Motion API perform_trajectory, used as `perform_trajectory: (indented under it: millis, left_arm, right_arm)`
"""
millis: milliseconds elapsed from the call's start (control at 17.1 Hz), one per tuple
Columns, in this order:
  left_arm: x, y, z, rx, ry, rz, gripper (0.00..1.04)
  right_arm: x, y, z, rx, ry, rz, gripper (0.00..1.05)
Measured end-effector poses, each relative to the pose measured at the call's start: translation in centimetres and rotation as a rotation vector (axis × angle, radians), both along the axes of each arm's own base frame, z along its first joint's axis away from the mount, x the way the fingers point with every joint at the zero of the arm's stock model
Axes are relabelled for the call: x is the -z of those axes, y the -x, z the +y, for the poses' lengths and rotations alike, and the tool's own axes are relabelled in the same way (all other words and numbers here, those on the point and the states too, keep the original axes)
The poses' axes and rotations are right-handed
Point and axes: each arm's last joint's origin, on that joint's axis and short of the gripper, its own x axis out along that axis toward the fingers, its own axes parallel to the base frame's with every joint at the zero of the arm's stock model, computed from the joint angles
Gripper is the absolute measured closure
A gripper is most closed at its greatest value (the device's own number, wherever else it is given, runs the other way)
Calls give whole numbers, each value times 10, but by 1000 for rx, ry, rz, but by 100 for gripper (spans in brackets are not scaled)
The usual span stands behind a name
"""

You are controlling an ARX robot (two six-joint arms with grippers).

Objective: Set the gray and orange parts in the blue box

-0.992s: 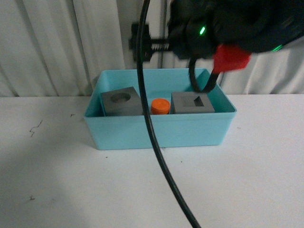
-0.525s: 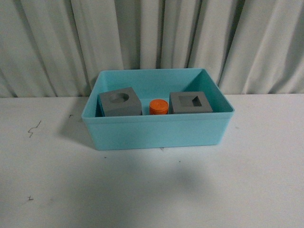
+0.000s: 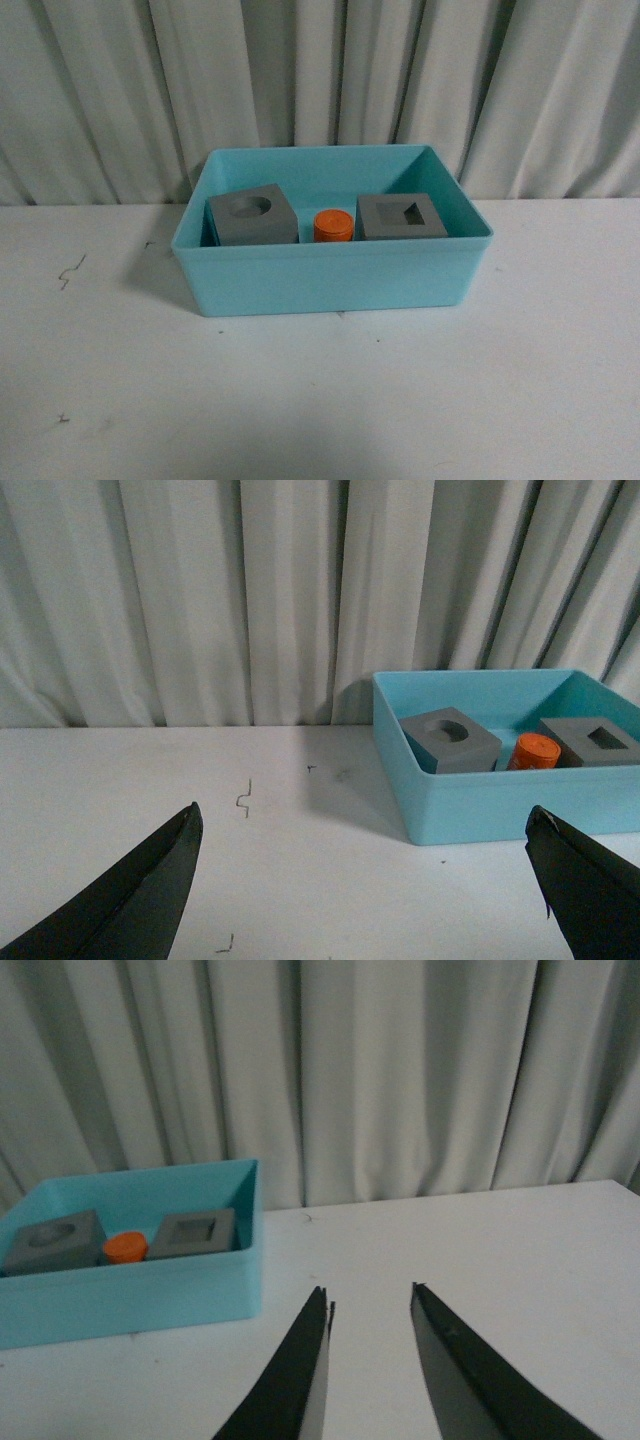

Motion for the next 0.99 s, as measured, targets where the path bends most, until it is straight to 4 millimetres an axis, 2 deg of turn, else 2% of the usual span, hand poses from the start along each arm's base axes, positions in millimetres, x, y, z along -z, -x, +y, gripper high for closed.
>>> perform_trajectory:
  millis: [117, 175, 467, 933, 992]
  left_arm:
    - [0, 0, 0, 0, 0, 1, 7]
    - [0, 0, 0, 0, 0, 0, 7]
    - [0, 0, 0, 0, 0, 1, 7]
    - [0, 0, 0, 0, 0, 0, 7]
    - [0, 0, 0, 0, 0, 0, 7]
  right_arm:
    - [3, 0, -6, 2, 15, 11, 95]
    - [8, 0, -8, -2, 21, -3, 103]
    - [11, 0, -22, 26, 27, 5, 103]
    - [11, 0, -20, -2, 28, 5, 103]
    - [11, 0, -20, -2, 28, 5, 98]
